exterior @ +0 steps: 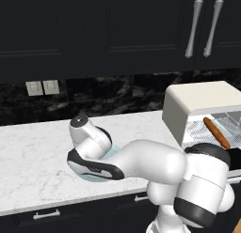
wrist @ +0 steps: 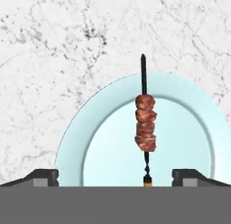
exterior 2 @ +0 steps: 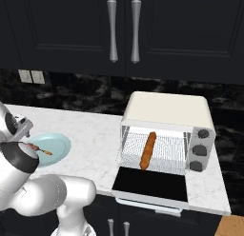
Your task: Pick up the kebab skewer and baguette bread, and place them inside the toaster oven. Close the toaster oven door and start by setting the timer.
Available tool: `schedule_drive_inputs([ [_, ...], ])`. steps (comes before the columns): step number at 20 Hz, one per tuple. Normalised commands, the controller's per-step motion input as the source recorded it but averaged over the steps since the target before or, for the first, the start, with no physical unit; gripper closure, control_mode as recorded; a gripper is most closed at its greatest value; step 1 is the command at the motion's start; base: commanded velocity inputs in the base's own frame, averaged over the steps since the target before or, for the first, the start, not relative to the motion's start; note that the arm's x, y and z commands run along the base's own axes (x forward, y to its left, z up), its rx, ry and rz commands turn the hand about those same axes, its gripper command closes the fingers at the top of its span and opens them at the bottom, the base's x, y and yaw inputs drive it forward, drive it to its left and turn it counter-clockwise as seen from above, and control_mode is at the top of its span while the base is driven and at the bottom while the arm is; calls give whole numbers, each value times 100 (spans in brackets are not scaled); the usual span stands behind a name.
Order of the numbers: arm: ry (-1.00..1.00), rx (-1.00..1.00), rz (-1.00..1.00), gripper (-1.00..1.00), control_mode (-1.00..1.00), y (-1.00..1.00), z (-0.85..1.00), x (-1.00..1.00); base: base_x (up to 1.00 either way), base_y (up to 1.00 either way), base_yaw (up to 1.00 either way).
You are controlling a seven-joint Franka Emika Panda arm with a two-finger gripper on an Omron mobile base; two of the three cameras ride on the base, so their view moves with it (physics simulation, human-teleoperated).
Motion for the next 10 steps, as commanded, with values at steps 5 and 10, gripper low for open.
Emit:
schedule_drive_inputs([
  [5, 0, 0, 2, -100, -100, 0, -16, 23, 0, 0, 0],
  [10, 0, 0, 2, -100, -100, 2, -24, 14, 0, 0, 0],
])
